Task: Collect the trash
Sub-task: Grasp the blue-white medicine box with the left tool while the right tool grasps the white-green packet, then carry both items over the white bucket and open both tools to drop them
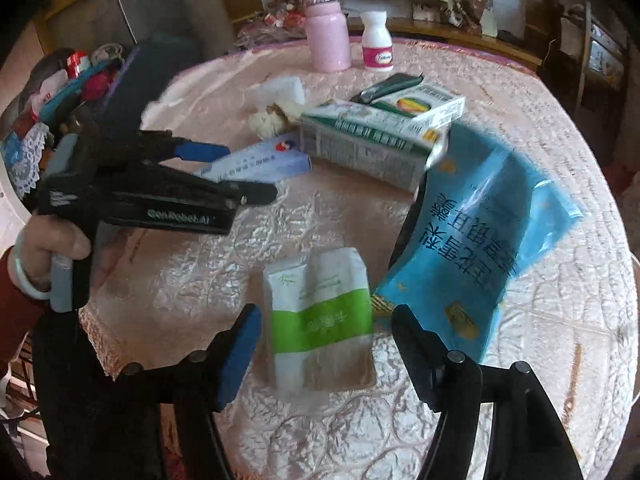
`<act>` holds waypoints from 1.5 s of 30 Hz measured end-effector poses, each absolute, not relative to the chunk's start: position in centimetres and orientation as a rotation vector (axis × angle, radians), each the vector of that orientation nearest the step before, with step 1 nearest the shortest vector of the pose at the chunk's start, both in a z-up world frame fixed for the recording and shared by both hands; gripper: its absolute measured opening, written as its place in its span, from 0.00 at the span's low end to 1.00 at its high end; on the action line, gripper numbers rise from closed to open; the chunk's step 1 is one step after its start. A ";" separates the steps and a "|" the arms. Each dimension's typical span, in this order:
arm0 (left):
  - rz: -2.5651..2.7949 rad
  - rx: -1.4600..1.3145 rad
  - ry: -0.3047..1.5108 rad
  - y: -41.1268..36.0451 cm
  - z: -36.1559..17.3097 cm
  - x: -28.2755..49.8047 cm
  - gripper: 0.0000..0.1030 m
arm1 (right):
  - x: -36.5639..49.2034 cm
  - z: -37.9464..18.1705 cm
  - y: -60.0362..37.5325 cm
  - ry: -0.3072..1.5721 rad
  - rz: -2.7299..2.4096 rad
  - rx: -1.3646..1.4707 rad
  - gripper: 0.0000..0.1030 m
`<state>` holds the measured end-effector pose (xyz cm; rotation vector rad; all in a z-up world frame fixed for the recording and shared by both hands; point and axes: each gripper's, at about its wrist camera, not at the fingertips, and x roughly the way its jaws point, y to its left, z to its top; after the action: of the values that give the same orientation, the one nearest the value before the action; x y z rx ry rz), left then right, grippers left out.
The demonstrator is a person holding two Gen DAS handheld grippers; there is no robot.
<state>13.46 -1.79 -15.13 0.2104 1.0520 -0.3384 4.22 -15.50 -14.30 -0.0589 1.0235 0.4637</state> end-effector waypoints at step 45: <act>-0.668 0.127 0.932 -31.9 -7.4 8.6 0.50 | 0.5 -9.5 -45.6 0.809 -0.150 0.216 0.34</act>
<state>8.56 -31.85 -7.42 0.1272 0.9323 -0.6683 0.50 -45.62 -9.53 0.2162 0.8085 -0.1496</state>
